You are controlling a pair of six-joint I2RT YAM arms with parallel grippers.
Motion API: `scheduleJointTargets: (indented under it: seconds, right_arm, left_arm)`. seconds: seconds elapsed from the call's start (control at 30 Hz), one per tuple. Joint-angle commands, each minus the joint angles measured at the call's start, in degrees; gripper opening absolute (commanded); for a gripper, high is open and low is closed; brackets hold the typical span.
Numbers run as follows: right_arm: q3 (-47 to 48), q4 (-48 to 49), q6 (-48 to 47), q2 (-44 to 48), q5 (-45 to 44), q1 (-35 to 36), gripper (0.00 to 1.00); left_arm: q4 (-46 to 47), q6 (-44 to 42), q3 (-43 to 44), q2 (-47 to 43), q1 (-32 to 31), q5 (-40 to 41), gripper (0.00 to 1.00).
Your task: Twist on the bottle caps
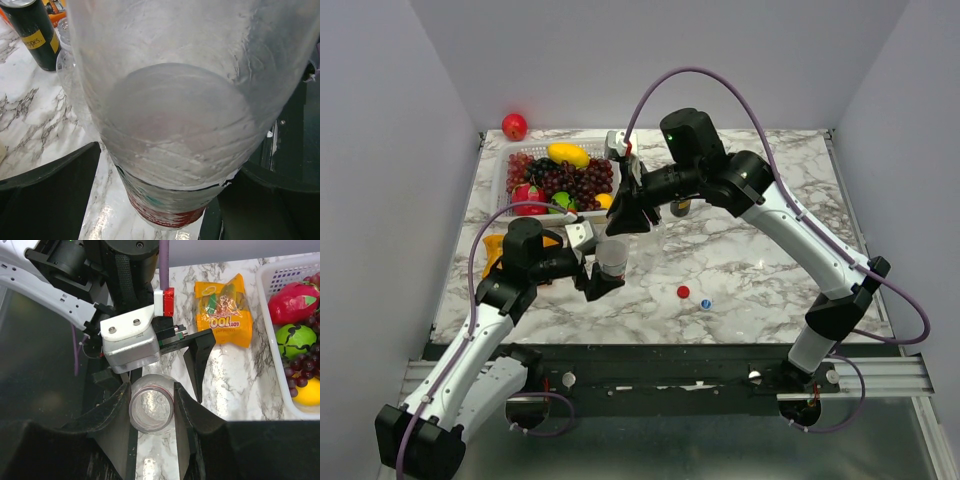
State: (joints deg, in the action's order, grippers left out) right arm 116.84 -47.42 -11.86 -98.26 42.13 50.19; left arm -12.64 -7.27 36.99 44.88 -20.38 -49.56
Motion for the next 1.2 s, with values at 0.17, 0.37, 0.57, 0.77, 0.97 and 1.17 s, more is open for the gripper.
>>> scheduleJointTargets:
  seconds: [0.17,0.37,0.57,0.77,0.97,1.17]
  right_arm:
    - [0.2,0.7,0.5,-0.1,0.9,0.4,0.15]
    - [3.2,-4.1,-1.7,2.4,-4.7,-2.6,0.6]
    - [-13.8,-4.5,-7.5,14.5,-7.1,-9.2,0.66]
    - [-39.2,1.6,-17.2,25.5,-10.3,-9.6,0.66]
    - [-56.5,7.8,-27.9,26.0,-13.1,-9.6,0.64]
    - [-66.0,17.2,-36.0,23.2,-17.9,-9.6,0.63]
  left_arm:
    - [3.4,1.0,-1.0,-1.9,-0.3,-0.4,0.77]
    - [0.1,0.4,-1.1,-5.1,-0.3,1.0,0.67]
    - [-0.4,1.1,-1.6,-11.0,-0.2,11.3,0.52]
    - [-0.6,2.2,0.2,-10.8,1.8,14.1,0.36]
    - [0.7,5.1,1.9,-9.7,5.1,16.2,0.0]
    - [1.0,5.8,3.4,-8.9,8.9,18.9,0.0]
